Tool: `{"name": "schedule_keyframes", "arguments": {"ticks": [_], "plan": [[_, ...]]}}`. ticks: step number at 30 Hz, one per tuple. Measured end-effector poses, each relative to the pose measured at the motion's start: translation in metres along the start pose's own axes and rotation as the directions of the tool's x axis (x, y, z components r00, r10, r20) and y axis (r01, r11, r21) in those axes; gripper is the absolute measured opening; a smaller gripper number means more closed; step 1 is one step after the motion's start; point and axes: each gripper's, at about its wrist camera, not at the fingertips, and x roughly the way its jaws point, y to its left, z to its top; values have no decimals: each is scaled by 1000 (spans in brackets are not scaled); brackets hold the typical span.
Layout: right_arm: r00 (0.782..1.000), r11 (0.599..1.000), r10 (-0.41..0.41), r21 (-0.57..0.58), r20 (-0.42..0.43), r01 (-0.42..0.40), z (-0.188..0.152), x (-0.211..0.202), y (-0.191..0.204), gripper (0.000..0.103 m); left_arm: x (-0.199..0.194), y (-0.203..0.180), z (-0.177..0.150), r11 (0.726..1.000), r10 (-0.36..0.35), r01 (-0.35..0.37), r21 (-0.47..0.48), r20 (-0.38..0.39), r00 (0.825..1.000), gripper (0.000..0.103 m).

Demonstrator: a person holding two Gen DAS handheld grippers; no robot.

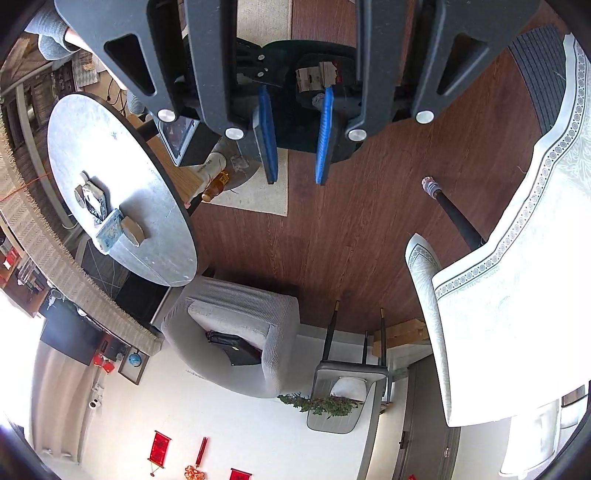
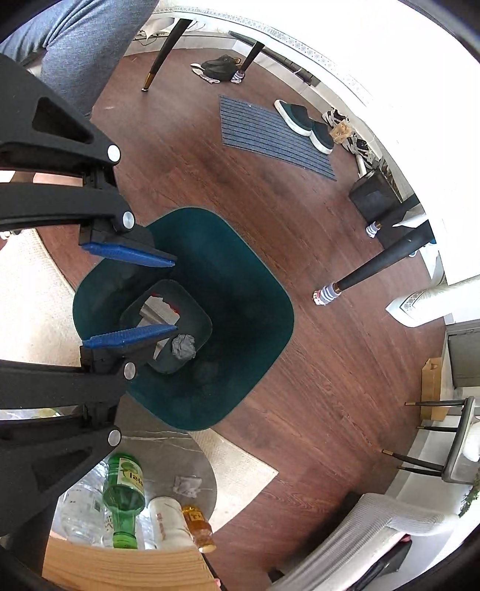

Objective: Collect trash
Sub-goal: 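Open both tools to drop the lid and package into the bin, then move both tools back over the round grey table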

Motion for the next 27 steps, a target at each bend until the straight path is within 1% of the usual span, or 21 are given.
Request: {"name": "schedule_keyframes", "arguments": {"ticks": [6,11,13,14,16,18,19,20,25,27], "plan": [[995,1000,10,-20,97,-8,1,-41,1,36,-2,-7,8,1000,4,-5,3,28,1000,23],[981,1000,13,-19,192,-9,0,-83,-3,37,1,-16,13,1000,-9,9,5,44,999,25],[973,1000,10,-13,229,-7,-2,-100,-7,37,1,-22,16,1000,-21,21,10,58,998,29],[970,1000,7,-9,245,-5,-3,-108,-9,37,1,-26,18,1000,-29,29,10,66,997,32],[961,1000,-2,2,277,2,-6,-123,-15,38,2,-34,20,999,-45,44,14,75,996,33],[952,1000,-13,16,305,9,-10,-136,-22,42,3,-44,21,998,-60,58,27,83,995,36],[948,1000,-22,24,318,16,-12,-142,-25,50,4,-50,22,998,-64,61,35,86,994,37],[944,999,-30,30,330,21,-15,-147,-29,54,5,-56,22,997,-71,67,42,90,993,39],[930,996,-71,81,362,45,-29,-168,-55,54,14,-85,24,993,-105,99,69,89,990,45],[923,993,-93,107,373,57,-35,-176,-65,54,18,-97,26,991,-116,109,74,96,989,50]]}}
